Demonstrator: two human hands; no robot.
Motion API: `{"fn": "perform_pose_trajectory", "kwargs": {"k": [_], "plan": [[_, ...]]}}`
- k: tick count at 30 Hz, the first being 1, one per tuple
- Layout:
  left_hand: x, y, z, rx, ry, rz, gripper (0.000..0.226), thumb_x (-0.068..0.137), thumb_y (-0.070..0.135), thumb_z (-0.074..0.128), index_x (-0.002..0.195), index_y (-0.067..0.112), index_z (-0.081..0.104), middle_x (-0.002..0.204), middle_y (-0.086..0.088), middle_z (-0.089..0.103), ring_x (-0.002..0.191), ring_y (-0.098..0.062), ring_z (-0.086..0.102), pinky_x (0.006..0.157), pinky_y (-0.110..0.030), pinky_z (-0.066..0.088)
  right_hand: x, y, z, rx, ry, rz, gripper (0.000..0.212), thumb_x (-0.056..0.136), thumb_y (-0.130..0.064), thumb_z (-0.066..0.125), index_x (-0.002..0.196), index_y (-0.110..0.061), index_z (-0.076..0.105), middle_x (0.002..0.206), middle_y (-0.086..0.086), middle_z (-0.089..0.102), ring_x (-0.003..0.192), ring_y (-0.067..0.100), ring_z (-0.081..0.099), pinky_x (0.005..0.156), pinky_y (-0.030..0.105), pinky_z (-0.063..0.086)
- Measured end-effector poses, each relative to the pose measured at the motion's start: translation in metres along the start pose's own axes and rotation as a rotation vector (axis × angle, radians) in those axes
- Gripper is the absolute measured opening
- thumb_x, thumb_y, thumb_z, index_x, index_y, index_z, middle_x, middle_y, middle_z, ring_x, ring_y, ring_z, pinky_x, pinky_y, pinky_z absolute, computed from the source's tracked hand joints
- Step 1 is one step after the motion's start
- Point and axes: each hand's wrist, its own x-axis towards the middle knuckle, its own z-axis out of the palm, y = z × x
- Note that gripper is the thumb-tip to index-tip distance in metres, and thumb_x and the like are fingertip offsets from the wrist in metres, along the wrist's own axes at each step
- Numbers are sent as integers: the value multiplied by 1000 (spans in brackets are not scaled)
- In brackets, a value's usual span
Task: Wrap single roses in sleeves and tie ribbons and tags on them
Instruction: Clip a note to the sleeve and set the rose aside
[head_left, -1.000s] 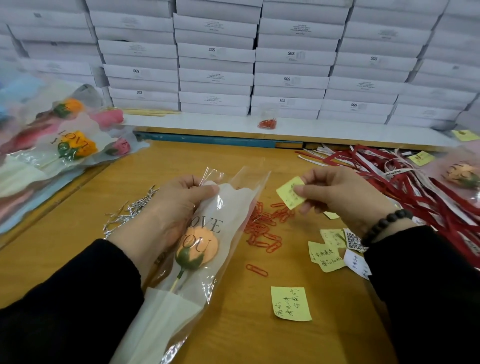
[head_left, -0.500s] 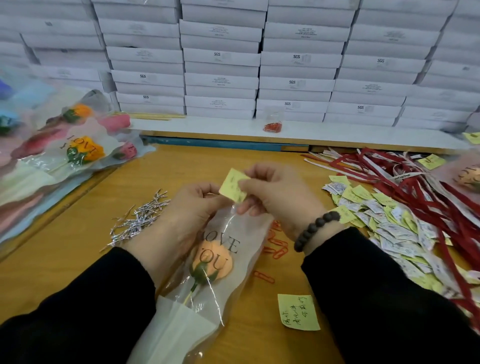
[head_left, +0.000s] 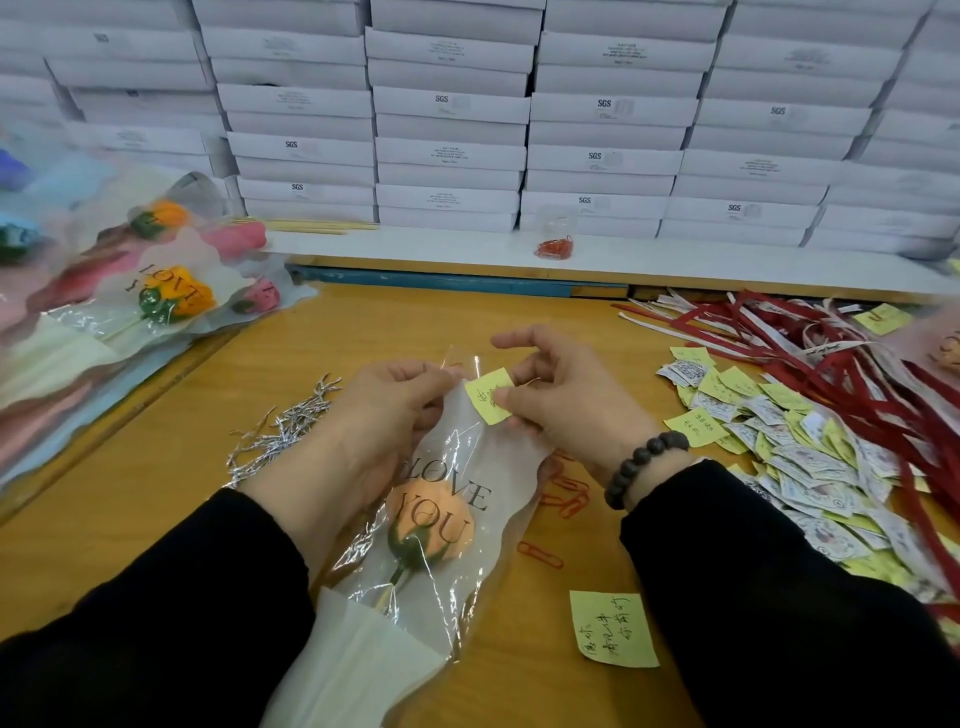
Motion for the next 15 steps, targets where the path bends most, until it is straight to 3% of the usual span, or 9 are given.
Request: {"fn": "perform_pose_trajectory", "kwargs": {"k": [2,6,9,12,15], "plan": [[0,1,0,20,7,-5,16,89,11,58,83,6,73,88,-21,49,77,-30,38,62,-34,32,1,2,-1,22,19,-3,33,82,-1,66,110,-16,55,82,3,61,67,11,60,63,23,52],[0,1,1,81,39,16,17,88,10,59,77,8,73,54,-4,42,49,-12,30,47,-22,25,2,-2,-5,33,51,-57,19,83,1,63,92,-15,60,81,1,61,66,5,60,56,14,48],[0,0,2,94,31,19,18,87,14,61,78,4,73,61,-9,43,55,-19,31,54,-27,23,3,-7,-7,-14,70,-106,20,89,-2,55,85,-19,64,86,2,63,65,8,62,46,11,44],[-1,1,3,66,-9,9,27,88,25,60,79,3,73,83,-17,49,74,-28,34,57,-31,24,8,-10,-5,-125,64,-170,22,91,-5,55,86,-24,66,93,4,62,63,7,58,45,9,42],[-5,5,5,108,-43,51,27,79,35,64,67,11,69,55,-7,36,57,-22,22,53,-30,16,11,-10,0,-159,28,-243,24,85,-4,62,100,-22,63,77,-1,54,54,-3,47,47,9,42]]}}
